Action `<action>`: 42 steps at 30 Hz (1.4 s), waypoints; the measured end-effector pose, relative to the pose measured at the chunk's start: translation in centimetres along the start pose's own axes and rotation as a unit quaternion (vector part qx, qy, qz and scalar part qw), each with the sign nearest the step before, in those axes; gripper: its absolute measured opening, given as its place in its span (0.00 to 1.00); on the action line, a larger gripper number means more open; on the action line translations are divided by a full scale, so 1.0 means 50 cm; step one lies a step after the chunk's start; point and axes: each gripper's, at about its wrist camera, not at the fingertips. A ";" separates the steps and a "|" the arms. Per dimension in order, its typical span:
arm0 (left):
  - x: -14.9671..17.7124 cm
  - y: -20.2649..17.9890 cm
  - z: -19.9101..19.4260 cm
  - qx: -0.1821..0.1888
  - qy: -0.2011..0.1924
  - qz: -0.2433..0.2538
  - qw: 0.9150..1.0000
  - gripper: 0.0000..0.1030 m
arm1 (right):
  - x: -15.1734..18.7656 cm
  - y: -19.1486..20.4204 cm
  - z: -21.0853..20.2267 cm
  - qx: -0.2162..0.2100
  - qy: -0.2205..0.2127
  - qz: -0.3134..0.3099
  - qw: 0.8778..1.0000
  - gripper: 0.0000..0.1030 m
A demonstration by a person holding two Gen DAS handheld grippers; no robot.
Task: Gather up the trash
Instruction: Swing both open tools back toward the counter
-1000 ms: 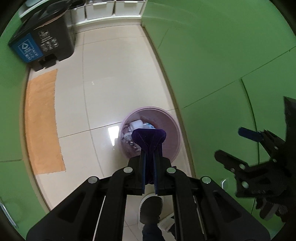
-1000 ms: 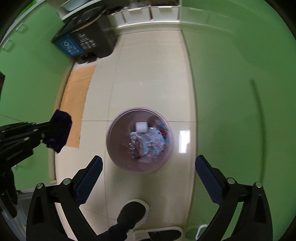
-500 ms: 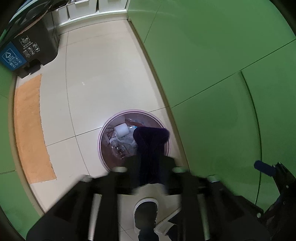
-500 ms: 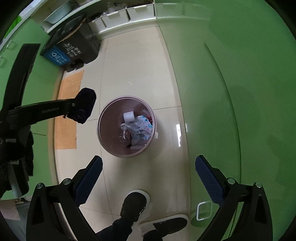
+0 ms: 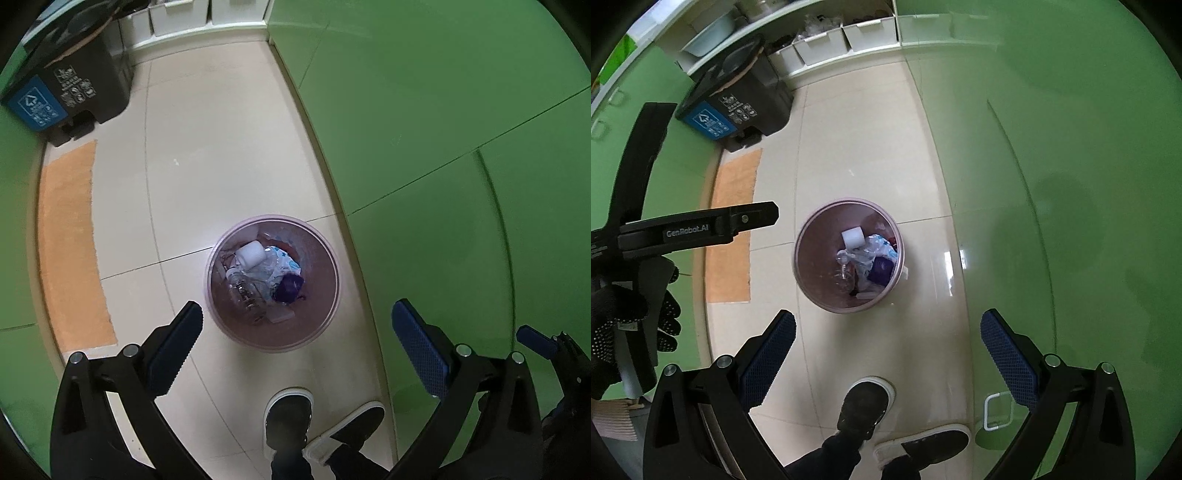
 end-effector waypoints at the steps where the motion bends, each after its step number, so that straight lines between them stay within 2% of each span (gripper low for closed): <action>1: -0.002 -0.004 -0.015 -0.001 -0.002 -0.001 1.000 0.97 | -0.003 0.007 -0.015 -0.002 -0.002 -0.002 1.000 0.93; 7: -0.018 -0.027 -0.187 -0.010 -0.026 0.009 1.000 0.97 | -0.036 0.057 -0.148 -0.018 -0.022 -0.016 0.999 0.93; 16: -0.054 -0.088 -0.493 -0.024 -0.081 0.032 0.996 0.97 | -0.106 0.133 -0.451 -0.044 -0.092 -0.029 0.994 0.93; 23: -0.094 -0.169 -0.700 -0.010 -0.127 0.060 0.990 0.97 | -0.138 0.129 -0.662 -0.042 -0.154 -0.020 0.987 0.94; 26: -0.111 -0.218 -0.784 -0.007 -0.154 0.083 0.985 0.97 | -0.137 0.108 -0.732 -0.031 -0.179 -0.010 0.983 0.94; 31: -0.132 -0.290 -0.873 0.010 -0.182 0.108 0.977 0.97 | -0.128 0.050 -0.833 -0.004 -0.213 0.020 0.977 0.94; 34: -0.137 -0.339 -0.898 0.027 -0.184 0.127 0.974 0.97 | -0.108 -0.005 -0.893 0.020 -0.233 0.048 0.971 0.94; 42: -0.141 -0.502 -0.891 0.047 -0.169 0.192 0.966 0.97 | -0.062 -0.172 -1.001 0.094 -0.273 0.122 0.950 0.94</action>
Point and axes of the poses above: each gripper's, at about its wrist camera, not at the fingertips, and z roughly the way its jaws point, y to its left, x to its underside, and after that the axes turned 5 degrees about -y, right-handed
